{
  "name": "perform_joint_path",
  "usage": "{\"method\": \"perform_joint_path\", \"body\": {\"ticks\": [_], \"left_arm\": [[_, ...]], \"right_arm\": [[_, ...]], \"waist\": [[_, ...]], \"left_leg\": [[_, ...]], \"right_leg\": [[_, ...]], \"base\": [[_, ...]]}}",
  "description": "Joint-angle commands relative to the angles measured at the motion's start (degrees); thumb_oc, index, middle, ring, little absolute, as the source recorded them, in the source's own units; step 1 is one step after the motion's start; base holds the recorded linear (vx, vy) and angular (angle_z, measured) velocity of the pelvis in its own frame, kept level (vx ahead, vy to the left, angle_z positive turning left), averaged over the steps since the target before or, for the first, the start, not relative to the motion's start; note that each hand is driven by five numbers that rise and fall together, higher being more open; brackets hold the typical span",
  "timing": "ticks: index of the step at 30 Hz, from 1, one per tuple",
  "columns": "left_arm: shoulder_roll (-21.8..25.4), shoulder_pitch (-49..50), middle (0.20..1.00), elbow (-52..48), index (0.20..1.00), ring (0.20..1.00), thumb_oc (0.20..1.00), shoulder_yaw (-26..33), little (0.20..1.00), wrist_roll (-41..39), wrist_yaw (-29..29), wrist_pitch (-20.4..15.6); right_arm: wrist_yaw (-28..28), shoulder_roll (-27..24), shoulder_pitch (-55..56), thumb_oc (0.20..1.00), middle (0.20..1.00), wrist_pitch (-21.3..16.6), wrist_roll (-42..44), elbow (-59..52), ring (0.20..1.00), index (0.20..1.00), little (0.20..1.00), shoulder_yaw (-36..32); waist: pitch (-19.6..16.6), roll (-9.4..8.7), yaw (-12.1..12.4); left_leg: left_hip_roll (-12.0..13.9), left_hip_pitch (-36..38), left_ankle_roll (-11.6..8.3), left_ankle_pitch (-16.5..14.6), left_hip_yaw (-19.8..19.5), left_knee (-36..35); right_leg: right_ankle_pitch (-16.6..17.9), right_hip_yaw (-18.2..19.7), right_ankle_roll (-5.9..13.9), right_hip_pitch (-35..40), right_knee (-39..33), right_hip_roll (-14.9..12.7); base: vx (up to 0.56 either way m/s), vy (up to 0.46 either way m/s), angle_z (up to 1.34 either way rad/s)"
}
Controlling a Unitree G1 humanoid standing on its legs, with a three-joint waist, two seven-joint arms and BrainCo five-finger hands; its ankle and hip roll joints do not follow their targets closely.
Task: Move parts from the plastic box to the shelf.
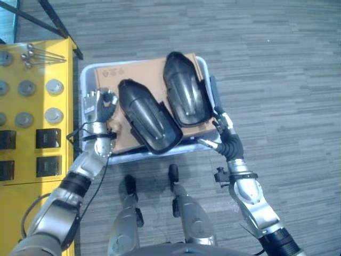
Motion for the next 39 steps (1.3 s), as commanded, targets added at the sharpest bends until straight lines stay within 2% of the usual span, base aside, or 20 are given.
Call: {"method": "perform_joint_path", "body": {"ticks": [1,2,3,6,7,9,12,18,23,25,28,29,31,33,34,35,39], "left_arm": [[0.4,2.3,1.0,-3.5,1.0,1.0,1.0,3.0,1.0,-5.2,-5.6,-6.9],[0.4,2.7,1.0,-3.9,1.0,1.0,1.0,3.1,1.0,-5.3,-5.9,-6.8],[-0.9,7.2,1.0,-7.4,1.0,1.0,1.0,3.9,1.0,-8.7,-9.4,-8.6],[-1.8,11.9,1.0,-10.7,1.0,1.0,1.0,4.6,1.0,-12.1,-12.6,-9.3],[-3.4,15.8,1.0,-12.6,1.0,1.0,1.0,4.6,1.0,-18.2,-15.4,-10.3],[-3.9,17.8,1.0,-13.7,1.0,1.0,1.0,4.7,1.0,-20.6,-16.9,-10.5],[-4.2,23.5,1.0,-16.0,1.0,1.0,1.0,4.4,1.0,-25.4,-23.7,-11.0],[-3.3,28.4,1.0,-16.7,1.0,1.0,1.0,3.3,1.0,-22.7,-27.9,-10.1],[-3.5,31.1,1.0,-16.8,1.0,1.0,1.0,2.8,1.0,-22.3,-29.9,-9.3],[-3.5,31.0,1.0,-16.6,1.0,1.0,1.0,2.6,1.0,-22.0,-30.1,-9.1],[-3.5,31.0,1.0,-16.6,1.0,1.0,1.0,2.6,1.0,-22.0,-30.1,-9.1],[-3.2,29.1,1.0,-16.5,1.0,1.0,1.0,1.7,1.0,-22.6,-29.1,-9.1],[-2.4,28.0,1.0,-16.5,1.0,1.0,1.0,0.3,1.0,-23.6,-28.9,-9.3],[-2.4,27.8,1.0,-16.5,1.0,1.0,1.0,0.4,1.0,-23.6,-28.9,-9.4],[-1.2,26.5,1.0,-16.9,1.0,1.0,1.0,-1.2,1.0,-24.9,-28.6,-9.7],[-0.8,25.8,1.0,-16.9,1.0,1.0,1.0,-1.9,1.0,-25.3,-28.5,-9.9],[-0.1,23.7,1.0,-16.5,1.0,1.0,1.0,-3.0,1.0,-25.3,-27.5,-10.3]], "right_arm": [[-0.8,-1.6,-0.4,1.0,1.0,-2.0,-2.6,-0.5,1.0,1.0,1.0,-3.5],[-0.8,-1.6,-0.4,1.0,1.0,-2.0,-2.6,-0.5,1.0,1.0,1.0,-3.4],[-1.0,-1.4,-0.4,1.0,1.0,-1.2,-2.8,1.6,1.0,1.0,1.0,-4.9],[-0.7,-1.5,0.3,1.0,1.0,-0.4,-3.1,2.8,1.0,1.0,1.0,-6.4],[-0.3,-1.8,0.6,1.0,1.0,0.7,-3.7,4.6,1.0,1.0,1.0,-7.5],[0.1,-2.0,0.9,1.0,1.0,0.9,-3.7,5.3,1.0,1.0,1.0,-7.8],[3.1,-3.5,2.1,1.0,1.0,1.3,-5.5,7.8,1.0,1.0,1.0,-8.5],[5.5,-1.3,4.7,1.0,1.0,1.2,-3.1,9.6,1.0,1.0,1.0,-9.1],[6.1,-0.7,6.1,1.0,1.0,2.5,-6.0,11.0,1.0,1.0,1.0,-8.0],[3.7,-0.9,5.5,1.0,1.0,4.0,-10.7,13.0,1.0,1.0,1.0,-7.8],[3.6,-0.9,5.4,1.0,1.0,4.0,-10.8,13.1,1.0,1.0,1.0,-7.8],[-2.1,-1.6,0.1,1.0,1.0,6.0,-15.0,18.3,1.0,1.0,1.0,-8.8],[-4.7,-3.1,-4.9,1.0,1.0,6.9,-15.3,23.0,1.0,1.0,1.0,-8.3],[-4.9,-3.1,-5.4,1.0,1.0,6.8,-15.3,23.4,1.0,1.0,1.0,-8.2],[-7.8,-5.1,-12.9,1.0,1.0,8.0,-15.7,29.2,1.0,1.0,1.0,-6.6],[-8.7,-5.8,-15.8,1.0,1.0,8.4,-15.6,31.5,1.0,1.0,1.0,-5.7],[-11.5,-6.5,-22.9,1.0,1.0,9.1,-15.5,37.1,1.0,1.0,1.0,-3.6]], "waist": [[-4.5,-0.91,1.3],[-4.5,-0.91,1.3],[-6.2,-0.66,1.8],[-7.5,-0.48,2.3],[-9.0,-0.13,3.0],[-9.6,-0.04,3.2],[-11.5,0.26,4.4],[-13.1,0.24,5.6],[-13.6,-0.11,6.4],[-13.6,-0.28,6.6],[-13.6,-0.28,6.6],[-12.5,-0.48,7.0],[-11.2,-0.62,7.5],[-11.1,-0.7,7.5],[-8.7,-0.67,8.2],[-7.9,-0.67,8.4],[-6.2,-0.56,8.5]], "left_leg": [[2.3,4.9,-1.14,-7.1,-0.4,0.0],[2.3,5.1,-1.14,-7.2,-0.3,0.0],[2.2,7.3,-1.0,-7.9,-0.3,0.0],[2.1,10.1,-0.8,-8.7,-0.5,0.0],[2.0,12.7,-0.63,-9.3,-1.0,0.0],[2.0,14.1,-0.53,-9.7,-1.2,0.0],[1.9,18.4,-0.18,-11.2,-2.1,0.9],[1.8,22.9,-0.13,-12.4,-2.7,1.1],[2.0,26.2,-0.19,-13.3,-3.0,0.5],[2.2,26.4,-0.21,-13.5,-3.1,0.3],[2.2,26.4,-0.22,-13.5,-3.1,0.3],[2.5,24.7,-0.14,-12.9,-3.3,0.7],[2.7,23.0,-0.18,-12.7,-3.5,0.8],[2.6,22.4,-0.13,-12.3,-3.5,1.0],[3.0,18.9,-0.3,-11.4,-4.0,1.0],[3.0,17.2,-0.44,-10.6,-4.3,1.0],[3.1,12.4,-0.87,-8.8,-4.7,0.4]], "right_leg": [[-8.3,0.0,4.86,3.8,-0.1,-2.9],[-8.3,0.0,4.87,4.0,-0.2,-2.9],[-9.0,-0.2,4.78,6.0,0.0,-3.0],[-9.8,-0.3,4.63,8.9,0.2,-3.3],[-10.8,-0.7,4.4,11.5,0.9,-3.5],[-11.4,-1.0,4.29,13.0,1.1,-3.6],[-13.3,-1.7,3.84,17.7,2.5,-3.9],[-14.4,-3.0,3.73,22.9,2.6,-4.5],[-15.1,-3.4,3.61,26.1,2.1,-4.3],[-15.2,-3.6,3.56,26.4,1.9,-4.2],[-15.2,-3.5,3.55,26.4,1.9,-4.2],[-14.8,-3.4,3.58,24.6,2.4,-4.1],[-14.8,-3.4,3.7,23.1,2.6,-3.9],[-14.4,-3.3,3.62,22.6,2.7,-4.0],[-14.0,-3.2,3.73,19.2,2.9,-3.5],[-13.5,-3.3,3.71,17.6,2.8,-3.4],[-11.7,-3.3,3.69,13.2,1.8,-2.9]], "base": [[0.03,0.008,0.01],[0.1,0.011,-0.01],[0.08,0.009,0.0],[0.14,0.015,0.01],[0.16,0.02,0.03],[0.1,0.01,0.14],[0.12,0.012,0.18],[0.1,0.005,0.16],[0.08,-0.015,0.02],[0.04,-0.018,0.0],[-0.01,-0.007,0.05],[-0.06,-0.031,0.07],[-0.07,-0.031,-0.03],[-0.1,-0.023,0.04],[-0.19,-0.043,0.09],[-0.19,-0.044,0.07],[-0.13,-0.035,0.06]]}}
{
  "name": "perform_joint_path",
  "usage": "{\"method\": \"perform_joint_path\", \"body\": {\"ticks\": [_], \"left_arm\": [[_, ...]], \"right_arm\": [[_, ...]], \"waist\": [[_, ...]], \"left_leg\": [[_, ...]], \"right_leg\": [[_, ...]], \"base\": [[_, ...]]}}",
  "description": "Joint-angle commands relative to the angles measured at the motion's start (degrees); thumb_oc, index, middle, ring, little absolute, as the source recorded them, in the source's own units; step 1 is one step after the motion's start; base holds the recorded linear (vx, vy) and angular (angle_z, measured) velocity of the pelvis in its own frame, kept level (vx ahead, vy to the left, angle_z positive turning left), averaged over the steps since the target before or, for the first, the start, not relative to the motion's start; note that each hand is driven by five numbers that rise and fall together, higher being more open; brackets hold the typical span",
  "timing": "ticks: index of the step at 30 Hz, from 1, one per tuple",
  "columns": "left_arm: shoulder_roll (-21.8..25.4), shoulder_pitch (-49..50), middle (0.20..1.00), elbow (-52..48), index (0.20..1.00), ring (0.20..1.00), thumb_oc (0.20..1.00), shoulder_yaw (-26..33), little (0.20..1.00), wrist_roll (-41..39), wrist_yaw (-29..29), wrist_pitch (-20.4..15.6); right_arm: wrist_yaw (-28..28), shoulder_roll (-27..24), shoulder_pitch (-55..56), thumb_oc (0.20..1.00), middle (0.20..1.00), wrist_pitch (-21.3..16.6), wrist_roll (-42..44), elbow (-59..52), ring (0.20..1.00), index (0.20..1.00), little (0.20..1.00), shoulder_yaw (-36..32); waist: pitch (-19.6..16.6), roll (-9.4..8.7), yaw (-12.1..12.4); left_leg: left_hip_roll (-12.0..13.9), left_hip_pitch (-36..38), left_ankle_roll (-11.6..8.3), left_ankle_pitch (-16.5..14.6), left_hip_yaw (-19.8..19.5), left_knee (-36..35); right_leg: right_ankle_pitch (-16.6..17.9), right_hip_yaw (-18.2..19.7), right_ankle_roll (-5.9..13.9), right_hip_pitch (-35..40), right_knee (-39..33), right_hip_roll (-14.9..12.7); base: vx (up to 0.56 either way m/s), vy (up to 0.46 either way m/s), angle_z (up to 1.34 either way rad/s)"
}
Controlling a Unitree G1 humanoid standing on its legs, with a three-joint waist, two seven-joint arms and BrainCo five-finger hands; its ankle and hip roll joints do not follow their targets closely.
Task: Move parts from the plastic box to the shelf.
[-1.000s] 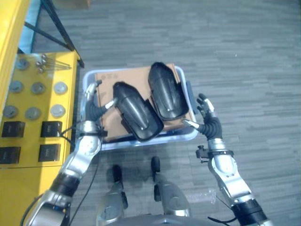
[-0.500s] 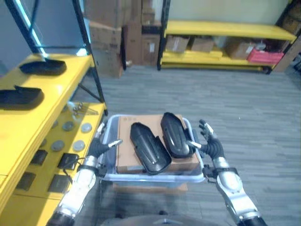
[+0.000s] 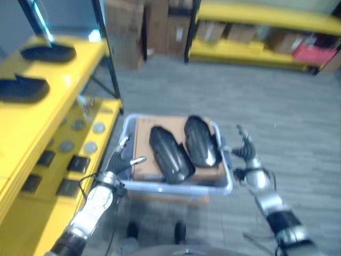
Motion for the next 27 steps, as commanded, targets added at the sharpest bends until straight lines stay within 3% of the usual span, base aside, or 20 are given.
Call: {"method": "perform_joint_path", "body": {"ticks": [1,3,4,10,15,23,24,25,27], "left_arm": [[0.7,-3.9,1.0,-0.8,1.0,1.0,1.0,0.7,1.0,-0.8,2.5,-3.4],[0.6,-4.8,1.0,0.1,1.0,1.0,1.0,0.7,1.0,1.6,4.9,-2.9],[0.5,-5.8,1.0,1.7,1.0,1.0,1.0,0.7,1.0,7.5,8.6,-1.6],[-0.5,-8.9,1.0,3.9,1.0,1.0,1.0,1.2,1.0,12.0,15.1,-0.7],[-0.9,-10.0,1.0,3.9,1.0,1.0,1.0,1.3,1.0,11.5,16.7,-0.6],[-1.7,-10.6,1.0,4.3,1.0,1.0,1.0,-0.3,1.0,9.5,15.4,-0.8],[-1.9,-10.9,1.0,4.3,1.0,1.0,1.0,-0.7,1.0,9.2,14.8,-1.0],[-2.2,-11.4,1.0,4.4,1.0,1.0,1.0,-1.1,1.0,8.6,13.8,-0.9],[-2.4,-11.5,1.0,3.9,1.0,1.0,1.0,-1.4,1.0,8.2,13.0,-0.9]], "right_arm": [[-5.0,-1.1,-4.9,1.0,1.0,-0.5,-2.1,0.9,1.0,1.0,1.0,1.9],[-6.5,-1.5,-8.9,1.0,1.0,-0.3,-1.3,6.2,1.0,1.0,1.0,3.3],[-7.7,-2.0,-12.1,1.0,1.0,-0.1,-0.7,10.4,1.0,1.0,1.0,4.6],[-9.8,-4.1,-21.0,1.0,1.0,0.9,1.1,21.5,1.0,1.0,1.0,7.7],[-10.4,-4.9,-25.9,1.0,1.0,1.0,2.5,27.5,1.0,1.0,1.0,9.4],[-5.3,-6.9,-33.5,1.0,1.0,1.3,4.5,38.3,1.0,1.0,1.0,14.5],[-3.3,-6.8,-34.0,0.366,0.366,1.8,5.1,40.2,0.366,0.366,0.366,15.1],[-0.5,-6.6,-35.2,0.2,0.2,2.8,5.7,43.4,0.2,0.2,0.2,15.9],[0.3,-5.8,-35.7,0.2,0.2,3.5,5.9,45.3,0.2,0.2,0.2,15.9]], "waist": [[2.8,-0.41,1.0],[3.4,-0.21,1.3],[4.5,-0.17,1.6],[7.0,0.66,2.1],[7.8,1.49,2.3],[8.5,2.67,3.3],[8.5,2.73,3.4],[8.4,2.79,3.6],[8.4,2.86,3.5]], "left_leg": [[3.0,4.1,-0.97,-7.8,0.2,0.0],[3.0,2.2,-1.15,-7.0,0.2,-0.2],[3.0,0.5,-1.39,-6.5,0.0,-0.2],[2.6,-4.3,-1.93,-4.8,-1.1,-0.2],[2.4,-6.8,-2.11,-4.0,-1.5,-0.2],[1.9,-10.3,-2.45,-2.7,-2.2,-0.2],[1.9,-10.5,-2.52,-2.6,-2.3,-0.2],[1.8,-10.6,-2.59,-2.5,-2.3,-0.2],[1.8,-10.3,-2.56,-2.5,-2.4,-0.2]], "right_leg": [[-8.5,0.7,3.95,2.4,1.6,-2.8],[-7.9,0.6,3.82,0.9,0.7,-2.5],[-7.7,0.6,3.82,-0.5,0.4,-2.3],[-6.8,0.4,3.66,-4.5,0.2,-2.2],[-6.3,0.1,3.75,-6.8,0.2,-2.2],[-5.3,0.1,4.02,-10.1,0.2,-2.4],[-5.3,0.1,4.06,-10.3,0.2,-2.4],[-5.4,-0.1,4.03,-10.2,0.2,-2.4],[-5.6,-0.2,3.98,-9.8,0.2,-2.4]], "base": [[-0.08,-0.028,0.01],[-0.08,-0.029,-0.02],[-0.07,-0.033,-0.02],[-0.08,-0.028,0.04],[-0.04,-0.014,0.1],[0.0,-0.001,0.0],[0.0,0.0,0.0],[0.0,0.0,0.0],[0.04,0.003,0.03]]}}
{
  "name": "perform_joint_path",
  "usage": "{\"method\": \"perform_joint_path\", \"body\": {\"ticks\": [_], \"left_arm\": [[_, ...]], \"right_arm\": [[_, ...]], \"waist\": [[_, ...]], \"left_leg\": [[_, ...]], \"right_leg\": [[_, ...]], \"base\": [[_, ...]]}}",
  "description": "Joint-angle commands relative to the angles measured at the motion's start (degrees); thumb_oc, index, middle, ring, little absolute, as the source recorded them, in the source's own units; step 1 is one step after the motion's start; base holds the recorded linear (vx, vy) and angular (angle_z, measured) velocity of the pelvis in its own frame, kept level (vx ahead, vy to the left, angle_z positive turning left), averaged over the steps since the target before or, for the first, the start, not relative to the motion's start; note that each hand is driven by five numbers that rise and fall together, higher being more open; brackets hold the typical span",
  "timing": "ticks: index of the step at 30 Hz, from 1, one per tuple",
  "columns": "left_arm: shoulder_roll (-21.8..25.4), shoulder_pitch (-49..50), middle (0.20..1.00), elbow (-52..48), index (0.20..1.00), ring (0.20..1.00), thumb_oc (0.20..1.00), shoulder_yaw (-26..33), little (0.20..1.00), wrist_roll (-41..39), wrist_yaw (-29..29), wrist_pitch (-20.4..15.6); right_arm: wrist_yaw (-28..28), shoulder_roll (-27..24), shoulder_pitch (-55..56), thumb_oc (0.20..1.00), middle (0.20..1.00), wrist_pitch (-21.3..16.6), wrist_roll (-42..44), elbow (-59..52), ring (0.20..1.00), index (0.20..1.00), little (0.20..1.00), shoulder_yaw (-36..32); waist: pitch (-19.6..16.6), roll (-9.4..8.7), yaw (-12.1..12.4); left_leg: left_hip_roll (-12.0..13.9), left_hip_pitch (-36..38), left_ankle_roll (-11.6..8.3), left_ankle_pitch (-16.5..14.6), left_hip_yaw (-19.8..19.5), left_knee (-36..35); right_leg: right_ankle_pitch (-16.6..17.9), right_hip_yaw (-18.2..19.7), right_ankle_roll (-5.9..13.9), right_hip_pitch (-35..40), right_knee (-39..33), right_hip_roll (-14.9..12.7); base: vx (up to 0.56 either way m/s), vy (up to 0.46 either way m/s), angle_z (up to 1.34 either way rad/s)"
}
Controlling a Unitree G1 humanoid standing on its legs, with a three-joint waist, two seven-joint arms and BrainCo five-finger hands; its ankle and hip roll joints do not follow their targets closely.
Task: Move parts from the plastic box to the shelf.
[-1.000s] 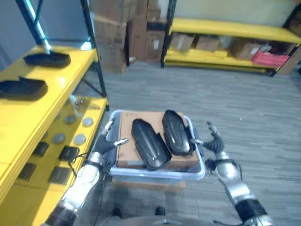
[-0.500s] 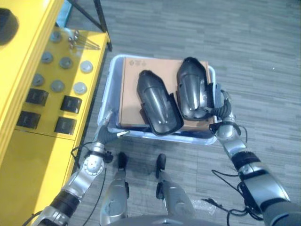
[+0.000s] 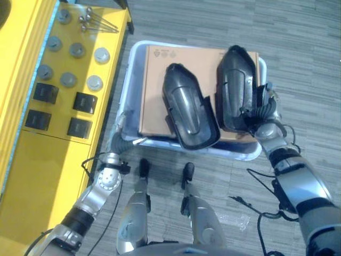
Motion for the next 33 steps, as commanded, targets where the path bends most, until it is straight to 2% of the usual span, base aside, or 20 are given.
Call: {"method": "perform_joint_path", "body": {"ticks": [1,6,13,14,18,22,23,27,33], "left_arm": [[-0.1,-1.7,1.0,-1.6,1.0,1.0,1.0,-0.6,1.0,-1.6,-1.5,-2.1],[0.0,-2.4,1.0,-1.2,1.0,1.0,1.0,0.0,1.0,-2.3,-2.2,-1.4],[0.7,-2.5,1.0,-1.4,1.0,1.0,1.0,1.7,1.0,-3.1,-3.3,-1.4],[1.0,-2.2,1.0,-1.8,1.0,1.0,1.0,3.7,1.0,-4.2,-4.3,-1.9],[1.2,-2.3,1.0,-2.6,1.0,1.0,1.0,5.6,1.0,-6.5,-6.4,-2.9],[0.5,-2.8,1.0,-3.1,1.0,1.0,1.0,5.9,1.0,-10.2,-9.3,-3.3],[-0.1,-3.4,1.0,-3.9,1.0,1.0,1.0,5.9,1.0,-14.1,-11.5,-3.0],[-0.8,-4.7,1.0,-4.0,1.0,1.0,1.0,5.1,1.0,-20.2,-15.6,-2.0],[-4.2,-7.0,1.0,-2.1,1.0,1.0,1.0,2.9,1.0,-27.4,-18.4,0.7]], "right_arm": [[2.4,-1.5,-1.8,0.2,0.2,1.6,1.5,2.7,0.2,0.2,0.2,3.4],[2.2,-0.1,0.7,0.2,0.2,1.9,2.1,2.3,0.2,0.2,0.2,1.5],[0.9,-1.0,5.0,0.2,0.2,1.1,3.0,-2.7,0.2,0.2,0.2,-2.0],[-0.8,-2.8,11.5,0.2,0.2,-0.7,1.2,-15.1,0.2,0.2,0.2,-4.3],[-2.3,-6.2,23.0,0.2,0.2,-1.7,-7.1,-32.2,0.2,0.2,0.2,-9.6],[-2.4,-8.5,29.5,0.2,0.2,-1.5,-12.3,-40.7,0.2,0.2,0.2,-14.1],[-2.4,-9.6,31.5,0.2,0.2,-1.6,-14.8,-44.7,0.2,0.2,0.2,-15.8],[-2.0,-10.8,35.0,0.2,0.2,-1.1,-19.5,-50.8,0.2,0.2,0.2,-18.3],[-2.1,-9.6,39.2,0.2,0.2,-0.8,-27.8,-63.5,0.2,0.2,0.2,-20.9]], "waist": [[-2.7,-1.64,0.1],[-3.3,-1.89,-0.1],[-5.1,-2.85,-0.6],[-6.8,-3.47,-1.1],[-9.8,-4.41,-1.9],[-12.1,-4.83,-2.4],[-13.7,-5.04,-2.9],[-15.8,-5.07,-3.4],[-18.9,-5.02,-4.6]], "left_leg": [[1.3,2.5,-2.07,-6.1,-0.9,-0.4],[1.0,4.3,-1.85,-6.6,-1.2,-0.4],[0.8,7.4,-1.42,-8.0,-0.9,-0.4],[0.8,10.1,-1.09,-9.3,-0.5,-0.4],[0.8,15.0,-0.69,-11.2,-0.2,-0.4],[0.8,18.5,-0.43,-12.3,-0.3,-0.4],[1.0,20.5,-0.36,-13.0,0.0,-0.4],[1.2,23.5,-0.22,-13.9,0.3,-0.4],[1.5,27.6,0.16,-15.1,1.1,-0.4]], "right_leg": [[-7.8,1.7,5.08,2.1,-0.2,-3.1],[-8.2,1.3,5.1,4.1,-0.2,-3.4],[-8.9,1.1,5.3,7.1,-0.2,-3.8],[-9.6,0.8,5.34,9.6,-0.2,-4.1],[-11.0,0.4,5.32,14.4,-0.1,-4.4],[-12.1,0.2,5.24,18.0,0.0,-4.5],[-12.6,0.3,5.2,19.8,0.2,-4.5],[-13.2,0.4,5.23,22.5,0.3,-4.6],[-14.1,1.2,5.06,25.7,0.7,-4.5]], "base": [[0.0,0.0,0.0],[0.02,0.007,0.05],[0.02,0.005,0.04],[0.08,-0.009,0.0],[0.1,-0.004,-0.01],[0.1,0.006,0.03],[0.06,0.008,0.01],[0.08,0.013,-0.03],[0.06,-0.001,-0.11]]}}
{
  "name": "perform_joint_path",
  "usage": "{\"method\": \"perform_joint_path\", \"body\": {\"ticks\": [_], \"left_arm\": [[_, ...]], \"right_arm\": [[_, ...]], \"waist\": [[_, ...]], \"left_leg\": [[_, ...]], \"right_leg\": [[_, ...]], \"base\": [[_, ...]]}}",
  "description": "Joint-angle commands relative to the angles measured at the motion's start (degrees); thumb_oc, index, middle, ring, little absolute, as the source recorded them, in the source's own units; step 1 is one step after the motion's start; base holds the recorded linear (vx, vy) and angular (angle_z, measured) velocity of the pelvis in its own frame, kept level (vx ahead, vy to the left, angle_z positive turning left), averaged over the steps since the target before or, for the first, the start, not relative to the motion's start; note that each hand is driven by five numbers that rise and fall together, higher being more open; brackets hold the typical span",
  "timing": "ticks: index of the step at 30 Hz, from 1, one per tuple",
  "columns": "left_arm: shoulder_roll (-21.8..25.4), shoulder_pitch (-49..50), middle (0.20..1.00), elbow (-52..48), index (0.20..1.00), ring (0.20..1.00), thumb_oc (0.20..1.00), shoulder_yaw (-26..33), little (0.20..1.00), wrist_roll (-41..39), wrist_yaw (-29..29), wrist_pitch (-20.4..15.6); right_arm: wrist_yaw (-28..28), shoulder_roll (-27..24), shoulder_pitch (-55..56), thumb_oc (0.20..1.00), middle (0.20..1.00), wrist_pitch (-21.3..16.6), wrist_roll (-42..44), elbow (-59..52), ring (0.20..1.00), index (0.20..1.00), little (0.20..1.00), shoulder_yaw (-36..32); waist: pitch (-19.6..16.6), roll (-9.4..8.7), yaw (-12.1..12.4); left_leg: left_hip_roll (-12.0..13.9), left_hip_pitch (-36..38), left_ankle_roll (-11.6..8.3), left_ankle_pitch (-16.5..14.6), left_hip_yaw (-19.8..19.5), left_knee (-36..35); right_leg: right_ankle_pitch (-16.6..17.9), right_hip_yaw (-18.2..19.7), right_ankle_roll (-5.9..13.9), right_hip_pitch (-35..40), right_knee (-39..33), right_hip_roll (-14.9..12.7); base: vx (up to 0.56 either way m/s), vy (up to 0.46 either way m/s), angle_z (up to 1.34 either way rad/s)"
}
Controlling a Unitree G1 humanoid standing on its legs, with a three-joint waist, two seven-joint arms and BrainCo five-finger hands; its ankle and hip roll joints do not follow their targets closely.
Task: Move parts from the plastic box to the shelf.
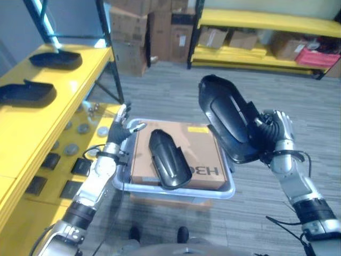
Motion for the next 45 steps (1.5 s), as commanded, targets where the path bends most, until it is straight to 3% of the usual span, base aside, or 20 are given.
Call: {"method": "perform_joint_path", "body": {"ticks": [1,4,5,9,20,23,26,30,33,36,45], "left_arm": [[-1.7,-4.8,1.0,3.6,1.0,1.0,1.0,-3.4,1.0,-5.1,-1.5,-0.4],[-3.3,-5.1,1.0,3.8,1.0,1.0,1.0,-4.2,1.0,-9.2,-1.9,0.1],[-4.5,-5.6,1.0,3.0,1.0,1.0,1.0,-5.3,1.0,-15.9,-2.9,0.9],[-5.5,-6.6,1.0,2.2,1.0,1.0,1.0,-6.6,1.0,-20.6,-2.6,1.6],[-6.3,-8.8,1.0,5.8,1.0,1.0,1.0,-7.5,1.0,-15.2,1.1,2.4],[-6.9,-9.0,1.0,6.7,1.0,1.0,1.0,-7.5,1.0,-13.8,2.1,2.0],[-7.6,-7.9,1.0,5.2,1.0,1.0,1.0,-5.4,1.0,-10.6,7.4,0.1],[-7.9,-7.3,1.0,4.8,1.0,1.0,1.0,-4.7,1.0,-9.9,9.1,-0.5],[-8.2,-7.2,1.0,5.0,1.0,1.0,1.0,-4.7,1.0,-12.6,8.4,-1.0],[-8.8,-6.7,1.0,3.4,1.0,1.0,1.0,-5.1,1.0,-21.4,4.2,-1.6],[-9.3,-6.5,1.0,3.0,1.0,1.0,1.0,-6.7,1.0,-29.5,-1.9,-0.7]], "right_arm": [[-2.9,-2.4,-1.8,0.2,0.2,-2.5,-5.2,-4.4,0.2,0.2,0.2,-2.1],[-3.3,-1.0,-0.7,0.2,0.2,-2.4,-7.1,-7.3,0.2,0.2,0.2,-1.8],[-3.7,0.6,0.6,0.2,0.2,-2.5,-10.0,-10.6,0.2,0.2,0.2,-0.8],[-4.8,1.8,1.3,0.2,0.2,-2.2,-13.2,-13.7,0.2,0.2,0.2,0.6],[-9.1,3.4,-0.6,0.2,0.2,-2.6,-15.4,-19.7,0.2,0.2,0.2,2.5],[-9.8,3.4,-0.7,0.2,0.2,-1.7,-16.8,-20.3,0.2,0.2,0.2,2.8],[-13.6,4.7,-0.5,0.2,0.2,0.4,-17.7,-20.0,0.2,0.2,0.2,2.1],[-15.7,5.5,-0.3,0.2,0.2,0.1,-17.1,-20.6,0.2,0.2,0.2,1.5],[-16.2,6.0,-0.3,0.2,0.2,-0.5,-16.6,-21.6,0.2,0.2,0.2,1.4],[-15.6,6.4,-1.3,0.2,0.2,-1.3,-16.3,-21.8,0.2,0.2,0.2,2.6],[-13.5,8.1,-4.0,0.2,0.2,-2.4,-14.6,-19.5,0.2,0.2,0.2,6.0]], "waist": [[-3.7,-1.36,1.3],[-4.3,-1.16,1.0],[-4.8,-0.92,0.8],[-5.1,-0.58,0.4],[-5.0,-0.5,0.2],[-5.0,-0.59,0.3],[-4.6,-0.91,0.5],[-4.6,-1.05,0.4],[-4.6,-1.09,0.4],[-4.7,-1.1,0.4],[-4.9,-1.09,0.4]], "left_leg": [[2.2,5.5,-0.56,-9.4,0.6,0.0],[2.3,6.5,-0.48,-9.8,0.8,0.0],[2.5,7.3,-0.43,-10.0,1.0,0.0],[2.7,8.0,-0.43,-10.2,1.2,0.0],[2.9,7.9,-0.44,-9.9,1.0,0.0],[2.9,7.9,-0.44,-9.9,1.0,0.0],[2.9,7.7,-0.39,-9.8,0.9,0.0],[2.8,7.5,-0.38,-9.6,0.8,0.0],[2.8,7.1,-0.35,-9.5,0.7,0.0],[2.8,6.9,-0.32,-9.4,0.7,0.0],[2.7,6.7,-0.24,-9.4,0.8,0.0]], "right_leg": [[-9.1,1.0,4.28,3.7,1.1,-3.6],[-9.3,1.3,4.25,4.3,1.1,-3.6],[-9.5,1.4,4.17,5.1,1.1,-3.4],[-9.6,1.6,4.08,5.6,1.0,-3.2],[-9.6,1.9,3.89,5.4,1.2,-3.0],[-9.6,1.8,3.89,5.5,1.2,-3.0],[-9.5,1.6,3.79,5.2,1.3,-3.0],[-9.6,1.7,3.79,4.9,1.4,-2.9],[-9.5,1.7,3.76,4.6,1.6,-3.0],[-9.4,1.7,3.77,4.2,1.9,-3.0],[-9.3,1.9,3.71,3.8,2.2,-3.0]], "base": [[0.06,-0.008,-0.03],[0.04,-0.012,-0.12],[0.03,-0.021,-0.12],[0.01,-0.008,-0.04],[0.0,0.0,0.0],[0.0,0.0,0.0],[0.0,0.0,0.0],[0.0,0.0,0.0],[0.0,0.0,0.0],[0.0,0.0,0.0],[0.0,0.0,0.0]]}}
